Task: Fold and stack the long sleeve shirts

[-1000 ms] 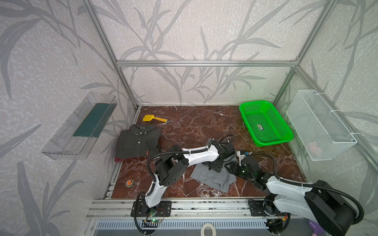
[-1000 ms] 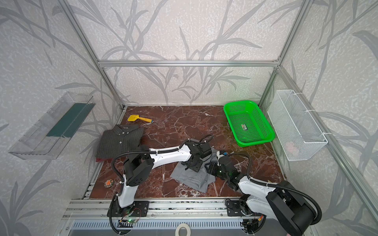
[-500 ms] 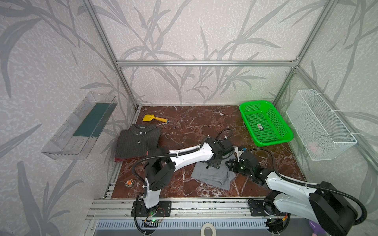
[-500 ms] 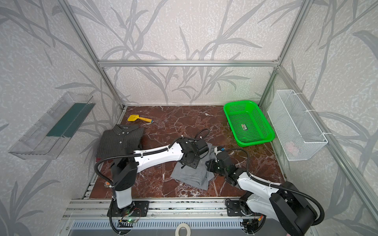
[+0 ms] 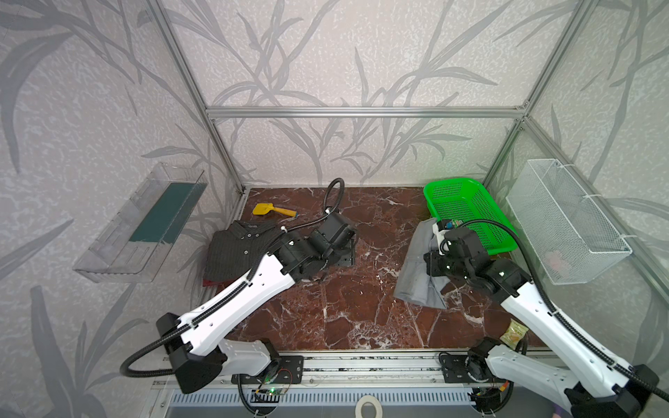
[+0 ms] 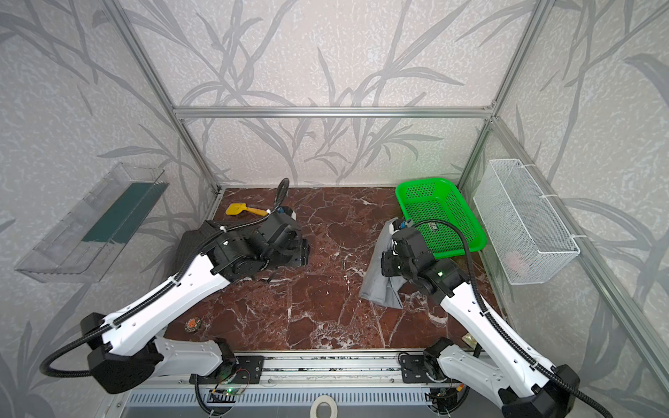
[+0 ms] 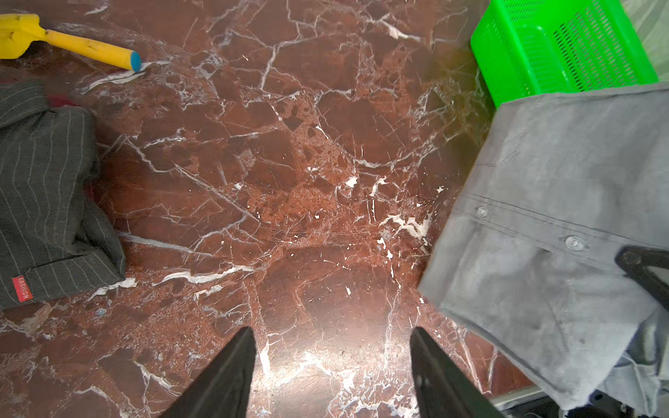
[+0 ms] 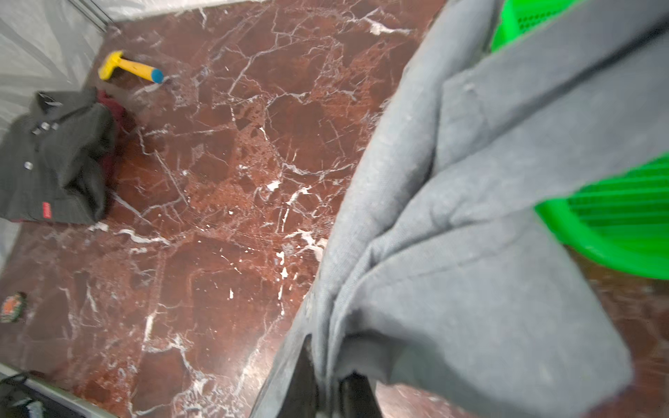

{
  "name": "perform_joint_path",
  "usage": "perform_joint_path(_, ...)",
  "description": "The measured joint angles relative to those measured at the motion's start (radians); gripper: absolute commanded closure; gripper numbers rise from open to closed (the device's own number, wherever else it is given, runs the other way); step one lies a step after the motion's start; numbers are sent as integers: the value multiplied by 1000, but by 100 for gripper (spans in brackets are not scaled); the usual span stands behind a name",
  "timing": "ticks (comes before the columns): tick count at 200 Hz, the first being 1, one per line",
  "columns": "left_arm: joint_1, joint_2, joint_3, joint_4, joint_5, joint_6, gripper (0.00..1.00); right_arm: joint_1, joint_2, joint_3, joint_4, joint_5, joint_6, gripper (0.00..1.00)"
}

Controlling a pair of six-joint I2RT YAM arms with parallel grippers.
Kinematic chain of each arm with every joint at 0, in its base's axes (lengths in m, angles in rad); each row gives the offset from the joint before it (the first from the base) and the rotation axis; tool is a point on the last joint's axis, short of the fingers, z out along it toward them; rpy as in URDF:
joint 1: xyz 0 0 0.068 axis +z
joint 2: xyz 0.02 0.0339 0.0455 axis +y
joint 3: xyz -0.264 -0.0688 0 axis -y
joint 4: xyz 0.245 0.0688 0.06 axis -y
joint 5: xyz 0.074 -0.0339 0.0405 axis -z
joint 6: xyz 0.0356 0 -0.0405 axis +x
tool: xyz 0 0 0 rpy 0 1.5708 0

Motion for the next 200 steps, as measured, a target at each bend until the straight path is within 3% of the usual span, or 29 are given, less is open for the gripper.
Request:
perform_joint_path(40, 106, -114, -168, 85, 90, 6, 32, 63, 241, 299, -309, 253, -144, 100)
perform_joint_path(76, 251, -194, -327, 139, 174, 3, 32, 189, 514, 499, -483, 433, -166, 100)
perform_joint_path(111, 354, -315, -434, 143, 200, -32, 32, 364, 813, 684, -589, 522, -95, 100)
perform_joint_path(141, 404, -418, -512, 127, 200, -72, 32, 524, 1051, 782, -586, 498, -28, 100)
perform_joint_path(163, 420, -474, -553, 91, 183, -87, 32, 613, 1157, 833, -562, 420, 6, 84)
perform_joint_path(178, 435, -506, -574, 44, 164, -100, 32, 639, 1192, 856, -547, 354, 25, 68)
perform_joint_path(200, 439, -540, -577, 15, 142, -111, 31, 650, 1212, 887, -512, 261, 45, 54)
